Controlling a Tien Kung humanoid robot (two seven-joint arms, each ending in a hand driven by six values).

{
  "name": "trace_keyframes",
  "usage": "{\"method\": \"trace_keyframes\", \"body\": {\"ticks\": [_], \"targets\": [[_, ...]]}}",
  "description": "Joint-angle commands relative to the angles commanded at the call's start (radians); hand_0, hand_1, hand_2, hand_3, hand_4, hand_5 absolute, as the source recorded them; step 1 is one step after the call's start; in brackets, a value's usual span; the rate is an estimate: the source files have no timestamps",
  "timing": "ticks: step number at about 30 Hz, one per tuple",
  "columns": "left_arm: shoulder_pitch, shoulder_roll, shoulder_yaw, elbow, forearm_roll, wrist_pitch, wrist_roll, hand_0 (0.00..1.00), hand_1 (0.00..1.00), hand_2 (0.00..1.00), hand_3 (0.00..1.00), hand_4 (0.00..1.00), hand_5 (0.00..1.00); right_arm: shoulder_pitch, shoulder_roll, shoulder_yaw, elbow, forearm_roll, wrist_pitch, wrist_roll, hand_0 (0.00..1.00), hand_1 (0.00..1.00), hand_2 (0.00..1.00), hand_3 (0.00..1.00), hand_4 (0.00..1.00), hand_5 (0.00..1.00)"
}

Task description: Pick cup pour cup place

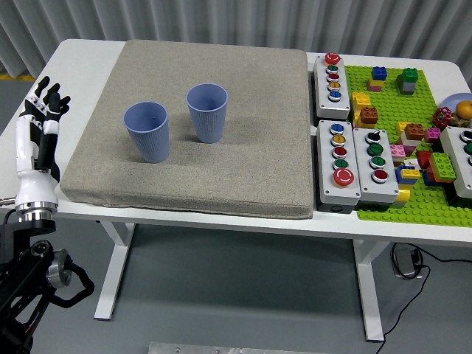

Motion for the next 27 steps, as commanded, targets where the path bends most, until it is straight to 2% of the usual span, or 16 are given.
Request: {"method": "trace_keyframes", "body": {"ticks": [6,7,8,12,13,21,27], "targets": [[0.005,-0.005,0.018,0.028,0.096,-0.033,0.037,0.822,0.83,0.981,0.998,0.895,0.372,0.003,0.0,-0.001,-0.001,0.0,-0.002,0.001,0.689,0.653,0.582,0.576,0.002,0.164],[-0.001,-0.008,0.02,0.046,0.118,-0.05,0.053,0.852,0.86,0.998,0.998,0.904,0.299,0.005,-0.001,-0.001,-0.001,0.0,-0.002,0.001,0.689,0.653,0.582,0.576,0.002,0.164],[-0.005,-0.01,0.02,0.06,0.135,-0.061,0.065,0.852,0.86,0.998,0.998,0.904,0.299,0.007,-0.001,-0.001,-0.001,0.0,-0.002,0.002,0.689,0.653,0.582,0.576,0.002,0.164],[-0.018,-0.021,0.012,0.096,0.152,-0.069,0.086,0.852,0.86,0.998,0.998,0.904,0.299,0.01,-0.001,-0.004,-0.002,0.0,-0.004,0.002,0.689,0.653,0.582,0.576,0.002,0.164],[-0.019,-0.023,0.011,0.099,0.153,-0.069,0.086,0.914,0.892,0.998,0.998,0.899,0.267,0.01,-0.001,-0.004,-0.003,0.0,-0.004,0.002,0.689,0.653,0.582,0.576,0.002,0.166],[-0.078,-0.04,0.028,0.2,0.174,-0.097,0.108,0.917,0.898,0.998,0.998,0.885,0.243,0.014,0.0,-0.008,-0.003,0.0,-0.006,0.002,0.688,0.652,0.582,0.576,0.002,0.168],[-0.102,-0.043,0.032,0.24,0.216,-0.131,0.123,0.921,0.901,0.998,0.998,0.882,0.238,0.016,0.0,-0.01,-0.003,0.0,-0.007,0.001,0.688,0.652,0.582,0.575,0.002,0.168]]}}
